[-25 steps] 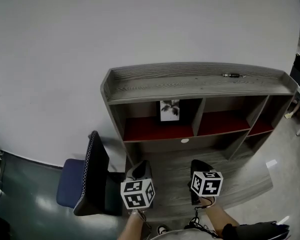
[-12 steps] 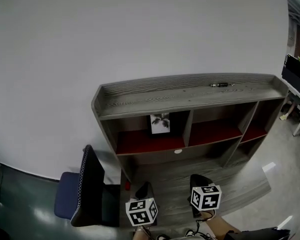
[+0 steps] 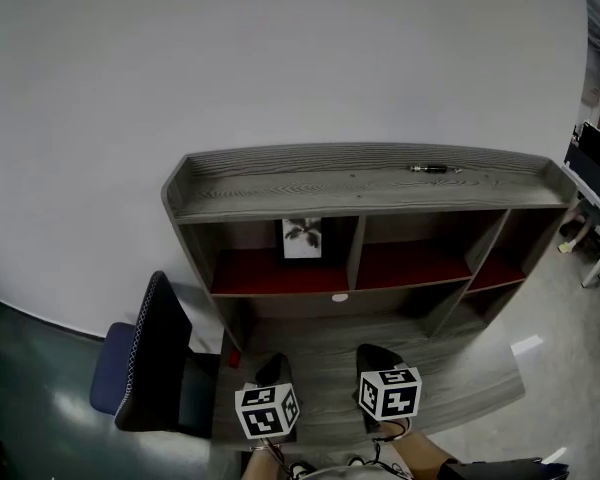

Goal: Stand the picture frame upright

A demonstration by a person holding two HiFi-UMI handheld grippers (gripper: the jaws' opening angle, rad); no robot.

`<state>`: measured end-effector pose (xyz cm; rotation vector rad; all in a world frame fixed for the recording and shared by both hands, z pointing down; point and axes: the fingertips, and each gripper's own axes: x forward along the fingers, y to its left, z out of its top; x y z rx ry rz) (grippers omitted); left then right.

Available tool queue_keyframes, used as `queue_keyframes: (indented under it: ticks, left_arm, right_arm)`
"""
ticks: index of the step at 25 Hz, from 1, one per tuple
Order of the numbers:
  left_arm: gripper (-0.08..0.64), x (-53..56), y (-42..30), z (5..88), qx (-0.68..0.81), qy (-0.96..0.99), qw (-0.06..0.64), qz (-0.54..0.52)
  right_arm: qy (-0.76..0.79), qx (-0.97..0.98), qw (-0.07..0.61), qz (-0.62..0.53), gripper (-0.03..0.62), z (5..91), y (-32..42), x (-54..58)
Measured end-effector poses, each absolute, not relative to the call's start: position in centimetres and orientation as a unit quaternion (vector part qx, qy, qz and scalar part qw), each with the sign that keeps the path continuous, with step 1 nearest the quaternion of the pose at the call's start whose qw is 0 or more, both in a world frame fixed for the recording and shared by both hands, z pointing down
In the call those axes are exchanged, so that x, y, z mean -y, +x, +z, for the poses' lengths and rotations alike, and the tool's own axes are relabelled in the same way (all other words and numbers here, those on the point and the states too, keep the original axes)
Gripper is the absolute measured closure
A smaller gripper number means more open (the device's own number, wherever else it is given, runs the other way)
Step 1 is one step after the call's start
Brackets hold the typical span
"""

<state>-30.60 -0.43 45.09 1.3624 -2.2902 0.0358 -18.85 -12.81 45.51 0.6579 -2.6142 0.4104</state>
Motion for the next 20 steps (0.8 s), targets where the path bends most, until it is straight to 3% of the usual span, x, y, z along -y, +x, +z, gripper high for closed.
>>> queue_keyframes:
  ticks: [20]
  left_arm:
    - [0.548,1.6,-29.2,44.7,0.838,0.492,0.23,0.042]
  right_arm:
    - [0.224,0.943,0.205,0.139,0.561,45.4,-18.2,13.6]
